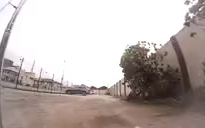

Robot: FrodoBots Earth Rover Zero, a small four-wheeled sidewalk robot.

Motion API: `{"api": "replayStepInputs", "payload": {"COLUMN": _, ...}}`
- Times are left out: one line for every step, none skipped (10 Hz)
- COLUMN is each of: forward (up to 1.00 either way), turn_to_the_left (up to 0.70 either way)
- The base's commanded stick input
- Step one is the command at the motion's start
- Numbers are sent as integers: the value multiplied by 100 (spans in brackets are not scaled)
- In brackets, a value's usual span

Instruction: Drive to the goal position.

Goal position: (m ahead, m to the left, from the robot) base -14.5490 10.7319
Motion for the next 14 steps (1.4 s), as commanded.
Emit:
{"api": "replayStepInputs", "payload": {"forward": 23, "turn_to_the_left": 11}}
{"api": "replayStepInputs", "payload": {"forward": 23, "turn_to_the_left": 11}}
{"api": "replayStepInputs", "payload": {"forward": 23, "turn_to_the_left": 10}}
{"api": "replayStepInputs", "payload": {"forward": 23, "turn_to_the_left": 7}}
{"api": "replayStepInputs", "payload": {"forward": 23, "turn_to_the_left": 2}}
{"api": "replayStepInputs", "payload": {"forward": 24, "turn_to_the_left": 1}}
{"api": "replayStepInputs", "payload": {"forward": 24, "turn_to_the_left": 1}}
{"api": "replayStepInputs", "payload": {"forward": 25, "turn_to_the_left": 1}}
{"api": "replayStepInputs", "payload": {"forward": 29, "turn_to_the_left": 1}}
{"api": "replayStepInputs", "payload": {"forward": 31, "turn_to_the_left": 1}}
{"api": "replayStepInputs", "payload": {"forward": 32, "turn_to_the_left": 1}}
{"api": "replayStepInputs", "payload": {"forward": 32, "turn_to_the_left": 1}}
{"api": "replayStepInputs", "payload": {"forward": 32, "turn_to_the_left": 2}}
{"api": "replayStepInputs", "payload": {"forward": 31, "turn_to_the_left": 5}}
